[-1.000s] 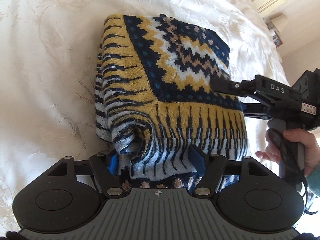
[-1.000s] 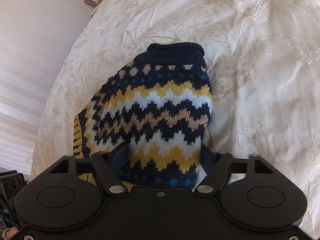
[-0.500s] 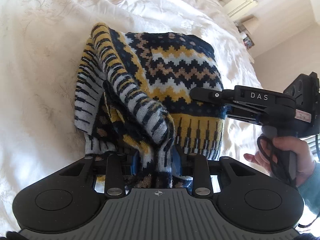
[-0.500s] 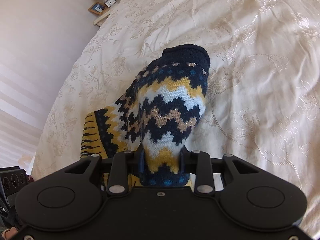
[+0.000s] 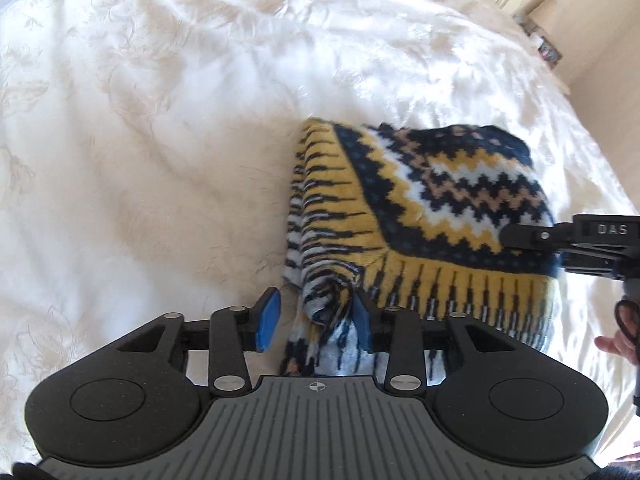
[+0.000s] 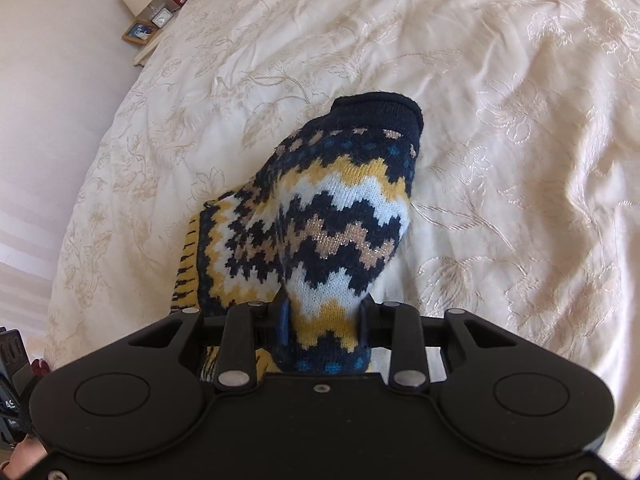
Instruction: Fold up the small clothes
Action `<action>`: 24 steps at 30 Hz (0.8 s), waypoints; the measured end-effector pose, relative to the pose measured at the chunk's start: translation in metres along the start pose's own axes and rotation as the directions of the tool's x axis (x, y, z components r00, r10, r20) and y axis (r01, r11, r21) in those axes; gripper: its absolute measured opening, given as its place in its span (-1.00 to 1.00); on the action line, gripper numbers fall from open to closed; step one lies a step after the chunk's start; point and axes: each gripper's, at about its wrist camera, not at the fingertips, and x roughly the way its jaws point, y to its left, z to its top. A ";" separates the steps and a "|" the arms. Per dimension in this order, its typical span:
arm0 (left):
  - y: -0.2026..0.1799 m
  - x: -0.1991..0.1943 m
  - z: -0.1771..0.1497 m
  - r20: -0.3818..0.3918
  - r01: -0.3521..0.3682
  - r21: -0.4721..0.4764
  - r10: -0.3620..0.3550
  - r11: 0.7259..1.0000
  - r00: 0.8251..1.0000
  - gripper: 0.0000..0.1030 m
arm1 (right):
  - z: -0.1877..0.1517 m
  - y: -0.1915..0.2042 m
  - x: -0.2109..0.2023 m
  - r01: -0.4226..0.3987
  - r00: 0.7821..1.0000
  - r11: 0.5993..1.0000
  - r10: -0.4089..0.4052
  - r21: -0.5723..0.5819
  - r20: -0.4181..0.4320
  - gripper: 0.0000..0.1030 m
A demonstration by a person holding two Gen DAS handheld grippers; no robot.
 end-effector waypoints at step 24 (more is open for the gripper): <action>0.012 0.033 0.011 -0.092 0.322 -0.063 -0.327 0.945 0.941 -0.38 | -0.002 -0.011 0.015 -0.002 1.000 1.000 0.002 0.006 -0.010 -0.17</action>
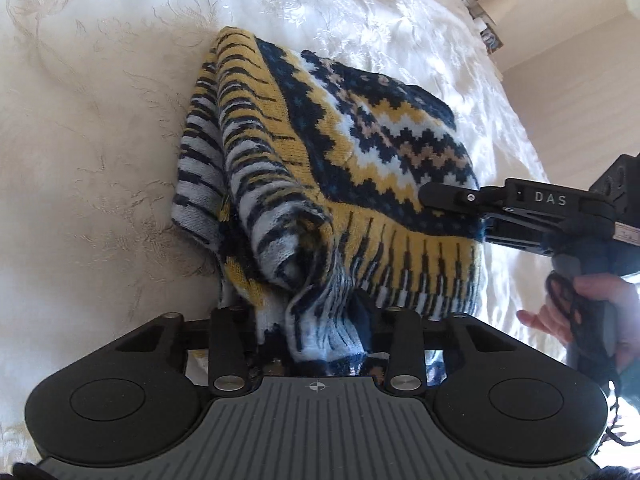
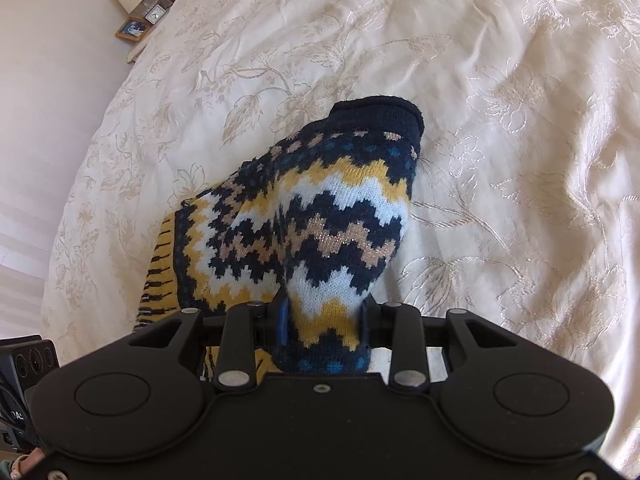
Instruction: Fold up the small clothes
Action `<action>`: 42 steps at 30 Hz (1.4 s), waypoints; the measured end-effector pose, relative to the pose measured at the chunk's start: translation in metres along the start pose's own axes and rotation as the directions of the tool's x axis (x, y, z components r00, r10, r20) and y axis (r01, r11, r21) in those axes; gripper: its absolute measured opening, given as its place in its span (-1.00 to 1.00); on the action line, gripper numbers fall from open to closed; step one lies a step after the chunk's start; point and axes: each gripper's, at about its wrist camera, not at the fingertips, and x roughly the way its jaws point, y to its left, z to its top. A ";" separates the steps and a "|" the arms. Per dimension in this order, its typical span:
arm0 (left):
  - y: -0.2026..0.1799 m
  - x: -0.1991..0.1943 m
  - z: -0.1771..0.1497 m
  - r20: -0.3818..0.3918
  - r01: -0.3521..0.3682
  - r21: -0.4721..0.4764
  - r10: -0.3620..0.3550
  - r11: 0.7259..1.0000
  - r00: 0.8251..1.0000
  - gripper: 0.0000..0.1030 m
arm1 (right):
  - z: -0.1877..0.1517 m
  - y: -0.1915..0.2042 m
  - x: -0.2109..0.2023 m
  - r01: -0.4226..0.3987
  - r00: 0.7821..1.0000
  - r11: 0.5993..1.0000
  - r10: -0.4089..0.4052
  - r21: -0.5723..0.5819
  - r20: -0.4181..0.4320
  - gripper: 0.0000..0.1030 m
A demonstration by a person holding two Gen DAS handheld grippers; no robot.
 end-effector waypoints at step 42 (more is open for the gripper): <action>-0.051 -0.023 -0.018 0.141 -0.184 -0.058 0.191 0.981 0.971 -0.08 | -0.065 -0.044 -0.091 0.127 0.985 0.991 -0.122 -0.035 0.121 0.16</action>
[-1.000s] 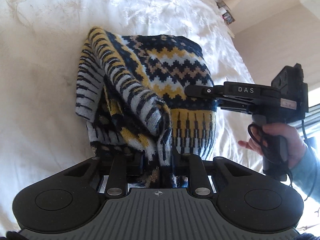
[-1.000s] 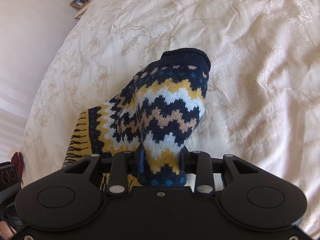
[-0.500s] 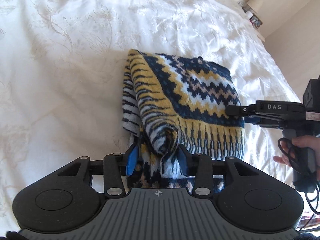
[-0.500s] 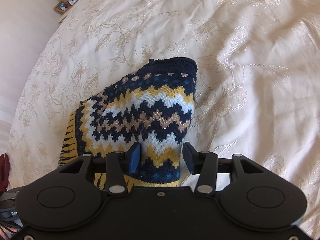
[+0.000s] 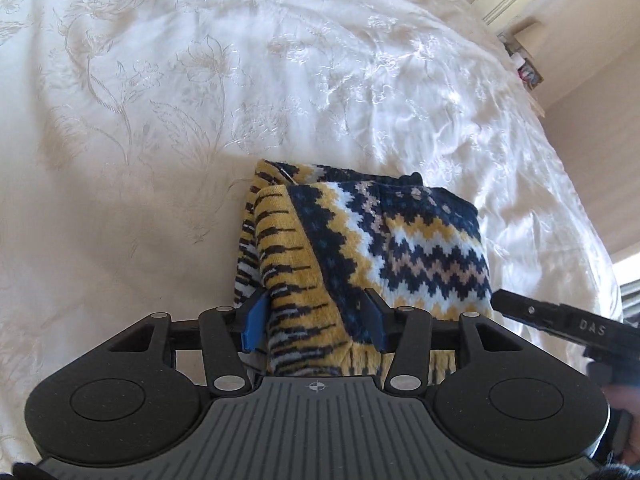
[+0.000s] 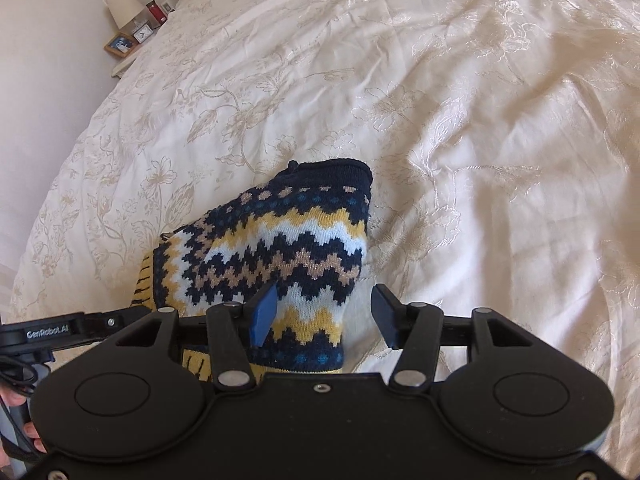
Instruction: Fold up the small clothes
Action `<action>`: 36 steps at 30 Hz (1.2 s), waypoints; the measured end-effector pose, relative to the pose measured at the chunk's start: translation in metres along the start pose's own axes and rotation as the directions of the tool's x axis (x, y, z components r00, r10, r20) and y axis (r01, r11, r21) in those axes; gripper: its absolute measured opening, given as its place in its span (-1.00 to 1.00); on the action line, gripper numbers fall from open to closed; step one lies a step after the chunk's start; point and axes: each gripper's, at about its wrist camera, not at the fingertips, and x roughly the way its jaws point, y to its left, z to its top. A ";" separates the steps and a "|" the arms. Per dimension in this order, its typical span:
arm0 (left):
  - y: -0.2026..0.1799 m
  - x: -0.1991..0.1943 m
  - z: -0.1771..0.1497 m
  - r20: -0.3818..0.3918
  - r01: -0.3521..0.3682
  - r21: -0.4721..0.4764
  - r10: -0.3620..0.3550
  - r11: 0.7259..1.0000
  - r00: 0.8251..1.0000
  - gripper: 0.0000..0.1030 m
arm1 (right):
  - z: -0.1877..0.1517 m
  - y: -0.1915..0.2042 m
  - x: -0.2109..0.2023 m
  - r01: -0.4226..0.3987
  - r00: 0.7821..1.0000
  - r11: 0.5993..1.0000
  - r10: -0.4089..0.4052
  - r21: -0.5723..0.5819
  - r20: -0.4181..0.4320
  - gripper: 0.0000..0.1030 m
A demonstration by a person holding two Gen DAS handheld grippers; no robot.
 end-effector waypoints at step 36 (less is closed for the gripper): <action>-0.003 -0.006 0.018 0.087 -0.188 0.223 0.173 0.957 0.981 -0.33 | 0.044 0.007 0.068 0.119 0.993 0.993 -0.120 -0.027 -0.019 0.26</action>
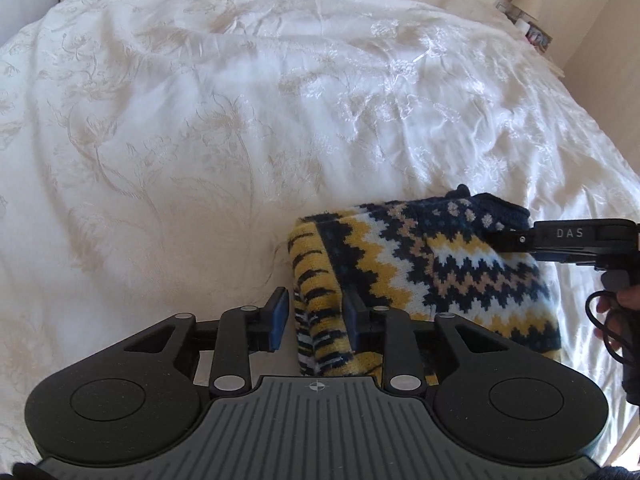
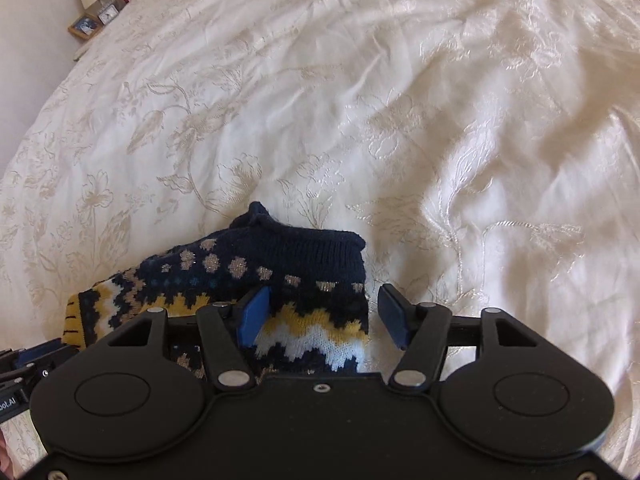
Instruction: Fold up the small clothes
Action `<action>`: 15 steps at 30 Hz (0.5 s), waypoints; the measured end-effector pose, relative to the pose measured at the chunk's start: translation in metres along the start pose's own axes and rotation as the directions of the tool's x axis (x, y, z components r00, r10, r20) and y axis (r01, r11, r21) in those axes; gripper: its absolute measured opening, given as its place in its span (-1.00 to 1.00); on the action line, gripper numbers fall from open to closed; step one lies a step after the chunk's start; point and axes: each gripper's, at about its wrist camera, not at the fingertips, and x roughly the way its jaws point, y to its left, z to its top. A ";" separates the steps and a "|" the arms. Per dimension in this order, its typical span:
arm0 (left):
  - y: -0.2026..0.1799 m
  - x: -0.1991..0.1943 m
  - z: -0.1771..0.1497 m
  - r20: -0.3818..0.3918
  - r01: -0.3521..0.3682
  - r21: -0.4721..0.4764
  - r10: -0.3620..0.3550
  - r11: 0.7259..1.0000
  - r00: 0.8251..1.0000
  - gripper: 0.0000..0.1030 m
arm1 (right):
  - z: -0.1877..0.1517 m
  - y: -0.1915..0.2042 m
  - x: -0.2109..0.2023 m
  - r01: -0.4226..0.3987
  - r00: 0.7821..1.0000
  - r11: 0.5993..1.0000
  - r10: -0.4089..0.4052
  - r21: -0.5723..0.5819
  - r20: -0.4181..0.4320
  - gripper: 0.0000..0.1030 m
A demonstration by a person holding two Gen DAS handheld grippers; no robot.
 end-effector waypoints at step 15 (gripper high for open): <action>-0.029 -0.003 -0.045 -0.040 -0.046 0.275 0.059 0.960 0.997 0.07 | -0.086 -0.010 -0.047 0.026 1.000 0.998 -0.026 0.060 0.012 0.37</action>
